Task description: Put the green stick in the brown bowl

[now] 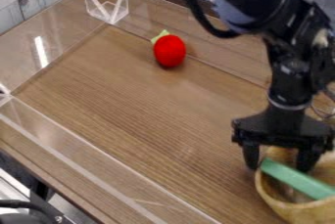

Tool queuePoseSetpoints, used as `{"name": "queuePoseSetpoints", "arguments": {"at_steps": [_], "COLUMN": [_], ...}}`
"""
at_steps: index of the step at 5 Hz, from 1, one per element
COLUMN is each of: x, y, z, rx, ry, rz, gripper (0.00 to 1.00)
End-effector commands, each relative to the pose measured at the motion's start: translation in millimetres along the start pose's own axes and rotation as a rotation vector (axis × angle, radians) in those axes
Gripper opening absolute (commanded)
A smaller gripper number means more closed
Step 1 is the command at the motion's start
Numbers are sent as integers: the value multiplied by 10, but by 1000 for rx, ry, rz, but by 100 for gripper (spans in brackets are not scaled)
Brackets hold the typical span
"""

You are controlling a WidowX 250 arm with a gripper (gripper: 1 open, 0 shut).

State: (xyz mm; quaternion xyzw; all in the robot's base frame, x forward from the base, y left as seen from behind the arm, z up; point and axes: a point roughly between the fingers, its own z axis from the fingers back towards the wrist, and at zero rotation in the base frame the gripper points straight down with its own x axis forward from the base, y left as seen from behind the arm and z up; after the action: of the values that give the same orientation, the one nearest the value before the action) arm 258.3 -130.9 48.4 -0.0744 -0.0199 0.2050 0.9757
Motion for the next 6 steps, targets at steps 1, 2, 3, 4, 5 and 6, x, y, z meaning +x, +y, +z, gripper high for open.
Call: {"name": "queuePoseSetpoints", "arguments": {"at_steps": [1, 2, 3, 4, 5, 6], "x": [197, 290, 361, 373, 378, 347], "y": [-64, -115, -139, -119, -90, -43], "z": [467, 960, 1004, 1014, 1024, 858], "rx": [-74, -132, -169, -165, -154, -138], "ry": [-95, -116, -113, -127, -139, -155], "rz": [72, 1, -95, -134, -157, -155], "gripper": [100, 100, 100, 100, 100, 100]}}
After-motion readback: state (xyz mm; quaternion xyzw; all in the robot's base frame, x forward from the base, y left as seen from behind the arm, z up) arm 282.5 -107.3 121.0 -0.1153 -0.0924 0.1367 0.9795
